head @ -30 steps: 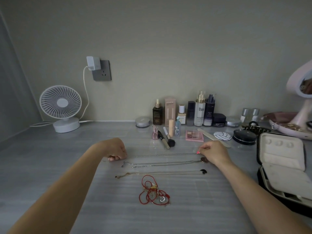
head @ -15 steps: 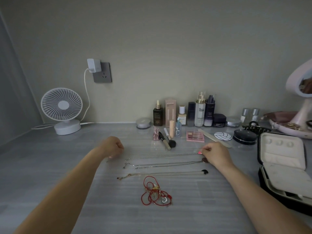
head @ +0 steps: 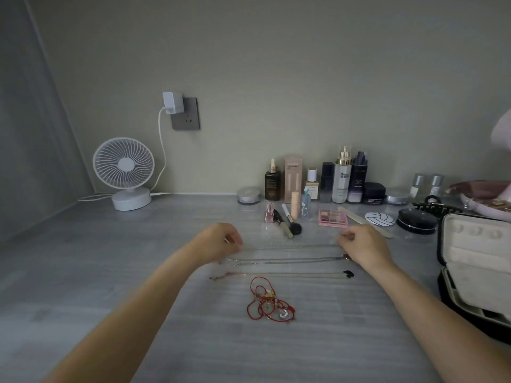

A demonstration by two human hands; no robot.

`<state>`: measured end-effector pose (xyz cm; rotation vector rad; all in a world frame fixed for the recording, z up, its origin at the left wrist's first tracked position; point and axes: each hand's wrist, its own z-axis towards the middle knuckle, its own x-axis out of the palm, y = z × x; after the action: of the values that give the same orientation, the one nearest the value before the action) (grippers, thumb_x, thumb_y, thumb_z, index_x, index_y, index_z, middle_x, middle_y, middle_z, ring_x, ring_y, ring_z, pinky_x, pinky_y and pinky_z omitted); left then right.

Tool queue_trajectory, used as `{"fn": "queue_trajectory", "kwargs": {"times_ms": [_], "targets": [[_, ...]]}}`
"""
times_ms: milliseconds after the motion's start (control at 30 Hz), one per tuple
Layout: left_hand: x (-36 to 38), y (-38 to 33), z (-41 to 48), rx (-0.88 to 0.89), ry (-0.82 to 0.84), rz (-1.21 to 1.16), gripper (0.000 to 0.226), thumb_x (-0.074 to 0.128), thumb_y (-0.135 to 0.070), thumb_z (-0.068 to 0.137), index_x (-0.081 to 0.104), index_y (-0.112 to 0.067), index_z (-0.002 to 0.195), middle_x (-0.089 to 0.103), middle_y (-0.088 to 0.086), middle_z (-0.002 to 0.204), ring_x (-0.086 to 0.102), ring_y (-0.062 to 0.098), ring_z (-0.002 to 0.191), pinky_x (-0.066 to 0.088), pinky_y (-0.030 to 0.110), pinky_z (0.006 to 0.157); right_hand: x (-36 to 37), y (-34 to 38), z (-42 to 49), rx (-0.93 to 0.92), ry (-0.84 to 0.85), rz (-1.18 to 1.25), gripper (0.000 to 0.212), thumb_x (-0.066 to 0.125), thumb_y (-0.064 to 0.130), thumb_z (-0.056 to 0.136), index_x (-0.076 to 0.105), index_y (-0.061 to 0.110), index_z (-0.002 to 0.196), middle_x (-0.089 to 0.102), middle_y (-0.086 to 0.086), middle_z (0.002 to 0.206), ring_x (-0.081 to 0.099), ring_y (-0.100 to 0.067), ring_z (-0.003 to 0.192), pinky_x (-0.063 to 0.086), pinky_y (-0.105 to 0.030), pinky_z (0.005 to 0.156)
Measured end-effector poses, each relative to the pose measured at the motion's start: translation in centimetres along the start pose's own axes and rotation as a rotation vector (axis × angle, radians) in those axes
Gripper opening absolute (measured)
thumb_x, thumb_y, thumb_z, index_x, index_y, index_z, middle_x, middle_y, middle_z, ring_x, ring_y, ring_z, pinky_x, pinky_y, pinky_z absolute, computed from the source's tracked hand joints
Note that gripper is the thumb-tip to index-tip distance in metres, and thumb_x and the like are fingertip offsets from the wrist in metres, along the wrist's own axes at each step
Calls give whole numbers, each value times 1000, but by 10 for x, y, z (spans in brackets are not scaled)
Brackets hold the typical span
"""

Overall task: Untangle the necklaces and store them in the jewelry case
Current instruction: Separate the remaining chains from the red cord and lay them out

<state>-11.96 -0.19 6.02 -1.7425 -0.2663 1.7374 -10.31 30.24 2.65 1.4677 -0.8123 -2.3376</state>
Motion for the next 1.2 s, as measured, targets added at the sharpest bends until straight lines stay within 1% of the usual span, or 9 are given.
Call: {"fn": "queue_trajectory", "kwargs": {"times_ms": [167, 300, 400, 500, 600, 767, 867, 1033, 1200], "targets": [[8, -54, -36, 110, 277, 43, 15, 70, -28, 79, 69, -17, 89, 58, -15, 74, 53, 0, 66, 40, 8, 56, -12, 49, -16, -171, 233, 3, 13, 61, 22, 85, 72, 15, 84, 70, 1, 91, 61, -14, 81, 49, -31, 77], [29, -72, -52, 125, 463, 116, 32, 75, -35, 74, 69, -9, 92, 64, -4, 84, 60, 13, 81, 47, 23, 71, -21, 79, -49, -332, 423, -94, 10, 64, 26, 82, 72, 20, 85, 71, 4, 91, 63, -10, 83, 52, -30, 79], [41, -67, -57, 109, 408, 109, 31, 74, -35, 72, 69, -9, 87, 70, 9, 92, 67, 24, 82, 50, 24, 66, -26, 83, -78, -423, 448, -150, 12, 62, 28, 83, 70, 20, 87, 67, 7, 84, 58, -10, 77, 44, -23, 69], [46, -58, -58, 102, 333, 50, 13, 72, -25, 74, 62, -20, 81, 64, -2, 85, 64, 17, 76, 51, 24, 65, -20, 75, -101, -428, 455, -103, 14, 60, 28, 84, 70, 19, 89, 68, 6, 85, 61, -14, 79, 50, -28, 72], [47, -51, -59, 101, 293, -11, 20, 65, -10, 78, 57, -28, 74, 59, -8, 77, 61, 13, 71, 52, 22, 64, -10, 67, -112, -389, 437, -31, 18, 62, 34, 83, 69, 20, 92, 70, 4, 89, 62, -12, 82, 50, -30, 75], [42, -45, -60, 137, 212, -58, 23, 59, -2, 79, 59, -25, 76, 58, -11, 73, 56, 5, 68, 49, 20, 70, 2, 66, -118, -464, 386, -85, 16, 59, 35, 84, 64, 24, 93, 50, 11, 84, 56, -14, 86, 43, -29, 73], [31, -43, -60, 131, 158, -122, 29, 61, -2, 81, 56, -29, 73, 57, -10, 71, 54, 3, 64, 46, 15, 65, 2, 66, -117, -496, 387, -108, 12, 55, 31, 86, 62, 21, 90, 47, 10, 85, 56, -16, 91, 41, -29, 74], [23, -38, -62, 136, 139, -115, 18, 62, -6, 83, 60, -23, 80, 54, -10, 70, 48, 1, 59, 40, 7, 57, 2, 62, -116, -500, 366, -96, 11, 54, 27, 87, 62, 19, 90, 48, 8, 85, 55, -16, 90, 40, -28, 75], [24, -42, -62, 143, 137, -185, 20, 61, -6, 84, 59, -25, 78, 54, -6, 71, 49, 6, 63, 44, 19, 64, 4, 66, -117, -485, 299, 36, 10, 60, 28, 85, 65, 23, 92, 51, 13, 81, 50, -7, 77, 44, -28, 76]]}}
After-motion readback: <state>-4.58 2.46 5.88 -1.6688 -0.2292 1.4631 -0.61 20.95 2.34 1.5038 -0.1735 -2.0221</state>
